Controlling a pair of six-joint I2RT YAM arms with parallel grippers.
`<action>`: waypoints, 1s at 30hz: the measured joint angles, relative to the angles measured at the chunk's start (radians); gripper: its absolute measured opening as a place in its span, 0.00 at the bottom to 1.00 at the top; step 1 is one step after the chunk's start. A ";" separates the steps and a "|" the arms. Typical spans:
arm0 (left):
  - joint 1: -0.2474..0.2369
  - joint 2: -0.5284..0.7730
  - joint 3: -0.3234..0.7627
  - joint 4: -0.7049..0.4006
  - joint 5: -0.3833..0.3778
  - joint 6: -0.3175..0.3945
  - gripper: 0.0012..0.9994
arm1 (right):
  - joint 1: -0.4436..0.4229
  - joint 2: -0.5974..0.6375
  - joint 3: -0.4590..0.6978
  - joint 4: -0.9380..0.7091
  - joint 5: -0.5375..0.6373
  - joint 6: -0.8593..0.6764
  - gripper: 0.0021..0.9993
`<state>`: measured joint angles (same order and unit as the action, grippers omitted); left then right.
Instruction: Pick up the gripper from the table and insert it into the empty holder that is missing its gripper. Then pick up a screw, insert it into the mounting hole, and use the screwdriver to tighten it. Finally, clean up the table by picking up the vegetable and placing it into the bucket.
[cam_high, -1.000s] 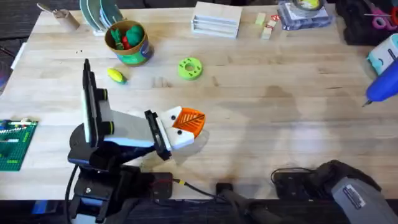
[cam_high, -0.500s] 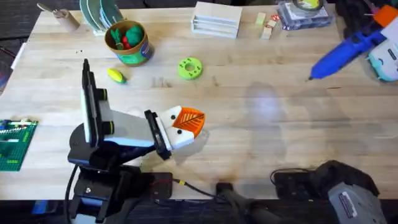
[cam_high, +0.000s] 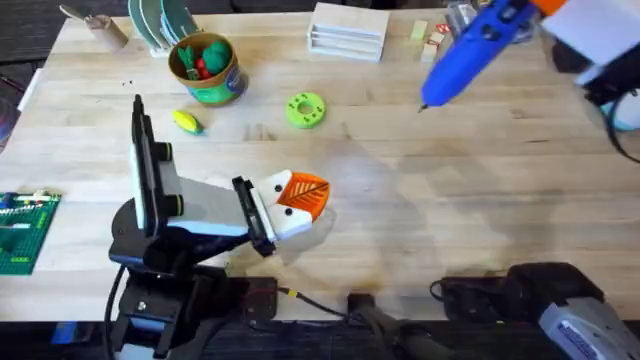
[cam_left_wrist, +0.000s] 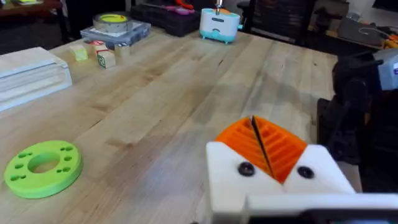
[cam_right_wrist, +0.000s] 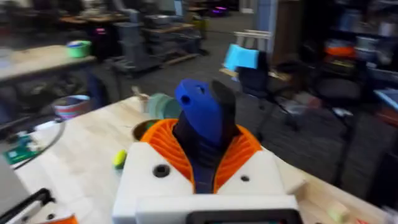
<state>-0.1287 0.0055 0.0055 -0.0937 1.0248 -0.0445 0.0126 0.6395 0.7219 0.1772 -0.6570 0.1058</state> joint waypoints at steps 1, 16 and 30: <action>0.000 0.000 0.000 0.000 0.000 0.000 0.00 | 0.037 0.017 0.000 0.027 -0.001 -0.001 0.12; 0.000 0.000 0.000 0.000 0.001 0.011 0.00 | 0.540 0.378 0.000 0.494 -0.012 -0.016 0.11; 0.000 0.000 0.000 0.000 0.001 0.022 0.00 | 0.693 0.420 0.000 0.536 -0.022 -0.016 0.10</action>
<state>-0.1287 0.0055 0.0055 -0.0937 1.0256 -0.0227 0.7052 1.0593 0.7219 0.7132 -0.6792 0.0895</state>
